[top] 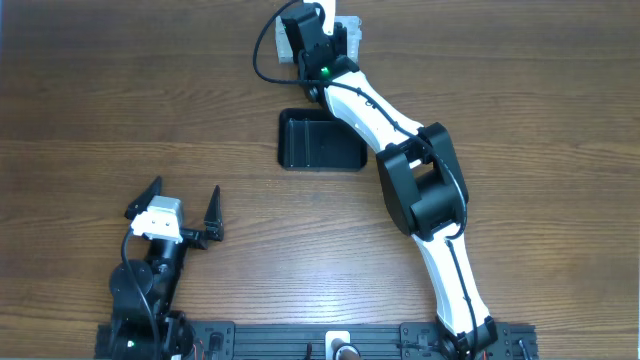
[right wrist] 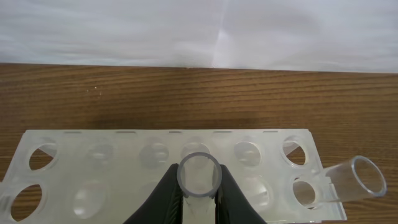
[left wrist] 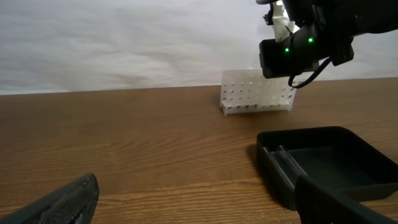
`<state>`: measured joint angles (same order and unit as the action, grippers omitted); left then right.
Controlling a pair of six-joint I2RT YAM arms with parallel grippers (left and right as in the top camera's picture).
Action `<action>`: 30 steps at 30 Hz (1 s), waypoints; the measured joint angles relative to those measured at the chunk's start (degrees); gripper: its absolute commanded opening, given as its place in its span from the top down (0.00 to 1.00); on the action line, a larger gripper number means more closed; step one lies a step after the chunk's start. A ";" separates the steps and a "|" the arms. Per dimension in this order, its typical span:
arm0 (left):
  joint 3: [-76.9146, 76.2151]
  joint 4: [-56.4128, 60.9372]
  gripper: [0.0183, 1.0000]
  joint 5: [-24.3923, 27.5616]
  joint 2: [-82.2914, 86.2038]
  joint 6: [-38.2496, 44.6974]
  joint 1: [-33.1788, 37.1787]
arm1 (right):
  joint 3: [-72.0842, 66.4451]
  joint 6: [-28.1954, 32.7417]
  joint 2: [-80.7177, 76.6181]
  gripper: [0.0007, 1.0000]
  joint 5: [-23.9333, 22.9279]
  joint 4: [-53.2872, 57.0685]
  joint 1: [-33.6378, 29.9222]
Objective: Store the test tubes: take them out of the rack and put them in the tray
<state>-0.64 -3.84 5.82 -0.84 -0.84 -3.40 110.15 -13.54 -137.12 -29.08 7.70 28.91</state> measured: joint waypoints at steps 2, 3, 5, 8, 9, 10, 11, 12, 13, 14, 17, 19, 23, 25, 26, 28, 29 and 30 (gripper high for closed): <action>0.00 0.00 0.00 0.00 0.00 -0.02 0.00 | 0.00 0.15 0.02 0.89 0.00 0.39 0.00; 0.00 0.00 0.00 0.00 0.00 0.00 0.00 | 0.00 0.22 0.17 0.90 0.00 0.92 0.00; 0.00 0.02 0.00 0.00 0.00 0.00 0.00 | 0.00 0.28 0.70 0.90 0.00 1.75 0.00; 0.00 0.00 0.00 0.00 0.00 -0.02 0.00 | 0.00 0.52 4.22 0.89 0.04 3.08 0.00; 0.00 0.00 0.00 0.00 0.00 -0.02 0.00 | 0.00 0.72 6.19 0.90 0.02 3.43 0.00; 0.00 0.00 0.00 0.02 0.00 0.00 0.00 | 0.00 0.83 7.39 0.89 0.00 3.41 0.00; 0.00 0.00 0.00 0.00 0.00 0.00 0.00 | 0.00 1.09 9.92 0.89 0.00 3.78 -0.02; 0.00 0.00 0.00 0.00 0.00 0.00 0.00 | 0.00 1.33 12.26 0.89 -0.02 3.82 -0.02; 0.00 0.00 0.00 0.00 0.00 0.00 0.00 | 0.00 1.46 14.27 0.89 -0.02 3.91 -0.02; 0.00 0.00 0.00 0.02 0.00 0.00 0.00 | 0.02 1.57 16.72 0.89 0.02 4.46 -0.02; 0.00 0.00 0.00 0.02 0.00 0.00 0.00 | 0.83 1.60 23.93 0.89 0.02 9.90 -0.02; 0.00 0.00 0.00 0.00 0.00 0.00 0.00 | 1.38 0.31 28.30 0.86 -0.02 16.94 0.00; 0.00 0.02 0.00 0.02 0.00 0.00 0.00 | 2.14 -3.80 31.61 0.96 4.68 33.14 0.00; 0.00 0.04 0.00 0.00 0.00 0.00 0.00 | 1.51 -6.01 31.01 0.99 9.18 38.16 -0.02; 0.00 0.02 0.00 0.02 0.00 0.00 0.00 | 0.98 -6.97 30.73 0.99 10.60 39.21 -0.02; 0.00 0.02 0.00 0.00 0.00 0.00 0.00 | -0.59 -8.74 29.24 0.99 13.70 40.13 -0.07; 0.00 0.00 0.00 0.00 0.00 0.00 0.00 | -2.16 -9.73 27.85 0.99 15.78 39.98 -0.11; 0.00 0.02 0.00 0.00 0.00 0.00 0.00 | -2.95 -10.12 27.06 0.99 16.76 39.98 -0.13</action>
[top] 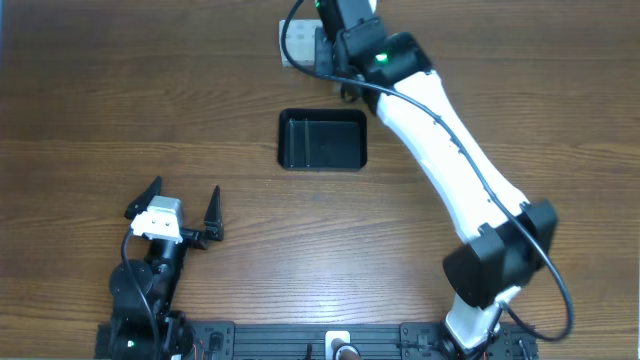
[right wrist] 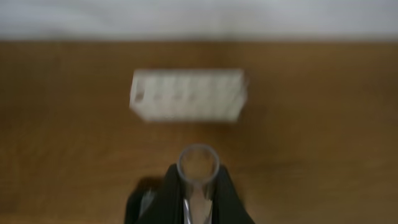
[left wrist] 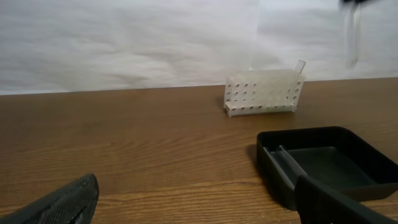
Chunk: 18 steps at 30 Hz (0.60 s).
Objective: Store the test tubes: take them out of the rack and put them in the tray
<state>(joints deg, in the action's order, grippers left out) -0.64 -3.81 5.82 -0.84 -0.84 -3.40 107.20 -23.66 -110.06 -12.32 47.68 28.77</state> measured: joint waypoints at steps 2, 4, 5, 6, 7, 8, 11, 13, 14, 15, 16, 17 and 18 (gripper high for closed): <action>0.00 -0.02 0.00 0.02 0.00 0.00 0.00 | -3.08 -0.90 -3.39 0.99 3.93 0.13 -0.31; 0.00 0.00 0.00 0.00 0.00 0.00 0.00 | -5.66 -1.57 -6.10 0.99 6.84 0.37 -0.63; 0.00 -0.02 0.00 0.02 0.00 0.00 0.00 | -6.82 -1.73 -7.15 0.99 7.82 0.46 -0.79; 0.00 0.00 0.00 0.00 0.00 0.00 0.00 | -7.72 -1.84 -7.72 0.99 8.33 0.50 -0.90; 0.00 0.00 0.00 0.00 0.00 0.00 0.00 | -9.11 -1.86 -8.20 0.99 9.01 0.44 -1.05; 0.00 -0.02 0.00 0.02 0.00 0.00 0.00 | -9.94 -1.99 -8.37 0.99 9.33 0.39 -1.14; 0.00 0.00 0.00 0.00 0.00 0.00 0.00 | -11.74 -2.08 -8.48 0.99 10.05 -1.77 -1.27; 0.00 0.00 0.00 0.02 0.00 -0.02 0.00 | -12.31 -2.08 -8.48 0.99 10.32 -2.93 -1.27; 0.00 0.00 0.00 0.02 0.00 0.00 0.00 | -12.63 -2.08 -8.48 0.99 10.36 -3.17 -1.27; 0.00 0.00 0.00 0.02 0.00 0.00 0.00 | -12.81 -2.14 -8.48 0.99 10.49 -3.19 -1.27; 0.00 0.00 0.00 0.02 0.00 0.00 0.00 | -12.94 -2.25 -8.48 0.99 10.49 -3.32 -1.27; 0.00 0.00 0.00 0.00 0.00 0.00 0.00 | -13.03 -2.32 -8.48 0.99 10.51 -3.56 -1.27; 0.00 0.00 0.00 0.00 0.00 0.00 0.00 | -13.27 -2.56 -8.50 0.99 10.51 -4.22 -1.27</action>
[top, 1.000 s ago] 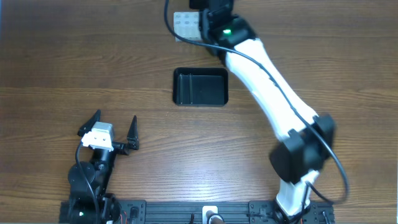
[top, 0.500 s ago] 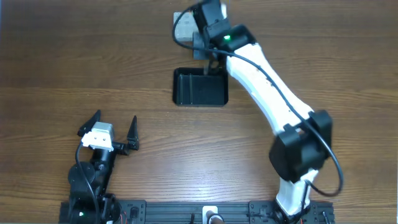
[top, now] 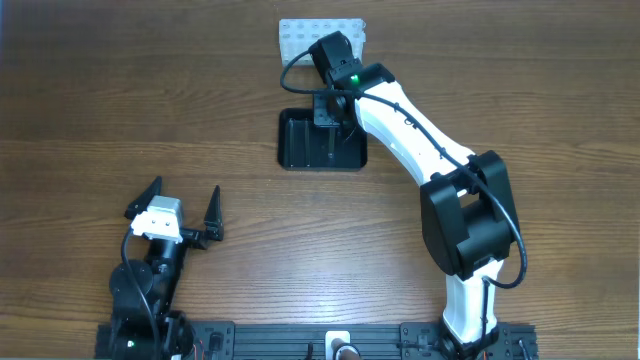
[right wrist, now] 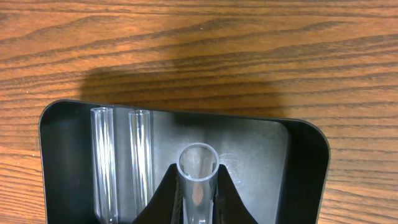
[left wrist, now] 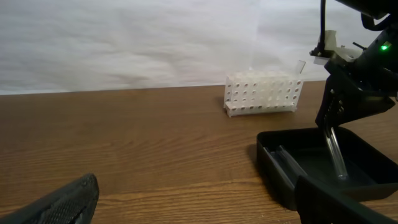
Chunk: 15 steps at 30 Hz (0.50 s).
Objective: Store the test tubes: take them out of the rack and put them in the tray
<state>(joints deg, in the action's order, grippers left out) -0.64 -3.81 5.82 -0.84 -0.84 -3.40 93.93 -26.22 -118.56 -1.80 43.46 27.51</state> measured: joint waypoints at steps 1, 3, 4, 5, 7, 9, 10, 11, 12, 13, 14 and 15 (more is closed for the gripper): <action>0.00 0.00 0.00 0.00 0.00 0.00 0.00 | -0.07 -0.17 -0.02 0.99 0.00 -0.17 0.00; 0.00 0.00 0.00 0.00 0.00 0.00 0.00 | -0.20 -0.42 -0.15 0.99 0.00 -0.92 0.00; 0.00 0.00 0.00 0.02 0.00 0.00 0.00 | -0.20 -0.57 -0.31 0.99 0.00 -1.33 0.00; 0.00 -0.02 0.00 0.00 0.00 -0.02 0.00 | -0.20 -0.63 -0.79 0.99 0.02 -1.88 0.00; 0.00 0.00 0.00 0.02 0.00 0.00 0.00 | -0.20 -0.70 -1.40 0.97 0.00 -2.01 0.00; 0.00 -0.02 0.00 0.02 0.00 0.00 0.00 | -0.20 -0.76 -2.32 0.95 0.02 -2.08 0.00; 0.00 0.00 0.00 0.02 0.00 0.00 0.00 | -0.20 -0.79 -2.51 0.95 0.04 -2.14 0.00; 0.00 0.00 0.00 0.00 0.00 0.00 0.00 | -0.20 -0.79 -2.58 0.94 0.07 -2.12 0.00; 0.00 0.00 0.00 0.02 0.00 -0.02 0.00 | -0.20 -0.76 -2.58 0.91 0.20 -2.12 0.00; 0.00 0.00 0.00 0.02 0.00 0.00 0.00 | -0.20 -0.79 -2.58 0.91 0.22 -2.14 0.00; 0.00 -0.02 0.00 0.02 0.00 0.00 0.00 | -0.20 -0.83 -2.58 0.90 0.24 -2.12 0.00; 0.00 0.00 0.00 0.02 0.00 0.00 0.00 | -0.20 -0.81 -2.58 0.89 0.26 -2.14 0.00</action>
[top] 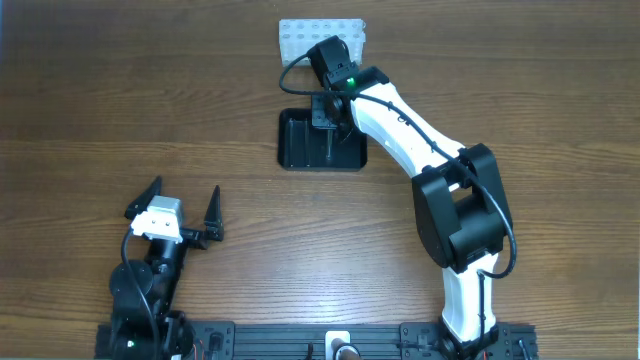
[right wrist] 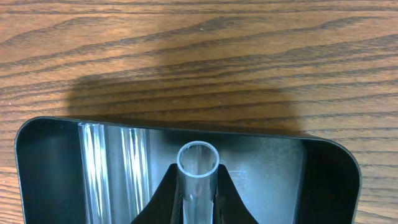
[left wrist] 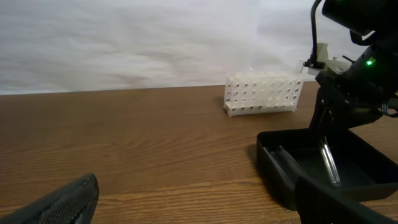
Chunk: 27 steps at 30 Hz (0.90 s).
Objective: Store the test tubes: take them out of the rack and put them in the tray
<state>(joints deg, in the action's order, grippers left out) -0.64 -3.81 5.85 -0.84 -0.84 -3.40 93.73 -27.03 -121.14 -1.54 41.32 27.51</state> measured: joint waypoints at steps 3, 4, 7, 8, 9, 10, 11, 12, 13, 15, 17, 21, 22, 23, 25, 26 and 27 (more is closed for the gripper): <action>0.00 0.00 0.00 -0.02 0.00 0.00 0.00 | 0.00 0.02 0.00 0.84 0.00 0.02 0.00; 0.00 0.00 0.00 0.00 0.00 0.00 0.00 | 0.00 -0.02 0.00 0.82 0.02 0.02 0.00; 0.00 0.00 0.00 0.00 0.00 0.00 0.00 | 0.00 -0.02 0.00 0.79 0.04 0.15 0.00; 0.00 -0.02 0.00 -0.02 0.00 0.00 0.00 | 0.00 0.00 0.00 0.79 0.13 0.28 0.00; 0.00 -0.02 0.00 0.00 0.00 -0.02 0.00 | 0.00 0.02 0.00 0.78 0.13 0.26 0.00; 0.00 -0.02 0.00 -0.02 0.00 0.00 0.00 | 0.00 0.00 0.00 0.77 0.15 0.28 0.00; 0.00 0.00 0.00 0.00 0.00 0.00 0.00 | 0.00 0.02 0.00 0.77 0.15 0.28 0.00; 0.00 0.00 0.00 -0.02 0.00 -0.02 0.00 | 0.00 0.02 0.00 0.77 0.15 0.39 0.00; 0.00 0.00 0.00 0.00 0.00 0.00 0.00 | 0.00 0.00 0.00 0.77 0.15 0.39 0.00; 0.00 0.00 0.00 -0.02 0.00 0.00 0.00 | 0.00 0.00 0.00 0.77 0.15 0.39 0.00; 0.00 -0.02 0.00 -0.02 0.00 0.00 0.00 | 0.00 0.04 0.00 0.66 0.15 0.39 0.00; 0.00 0.00 0.00 -0.02 0.00 0.00 0.00 | 0.11 1.03 0.13 0.62 -0.37 0.39 -0.11; 0.00 0.00 0.00 -0.02 0.00 0.00 0.00 | 0.24 1.44 0.24 0.62 -0.76 0.37 -0.17; 0.00 0.00 0.00 -0.02 0.00 0.00 0.00 | 0.44 1.79 0.50 0.61 -1.16 0.31 -0.28; 0.00 0.00 0.00 0.00 0.00 0.00 0.00 | 1.14 3.32 1.77 0.59 -2.69 -0.87 -0.74; 0.00 0.00 0.00 -0.02 0.00 0.00 0.00 | 1.40 3.78 2.38 0.59 -3.21 -1.42 -0.94; 0.00 0.00 0.00 0.00 0.00 0.00 0.00 | 1.86 4.79 3.65 0.58 -4.22 -2.84 -1.31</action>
<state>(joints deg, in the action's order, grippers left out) -0.64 -3.81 5.85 -0.84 -0.84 -3.40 95.59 -22.24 -117.49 -5.76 38.48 26.20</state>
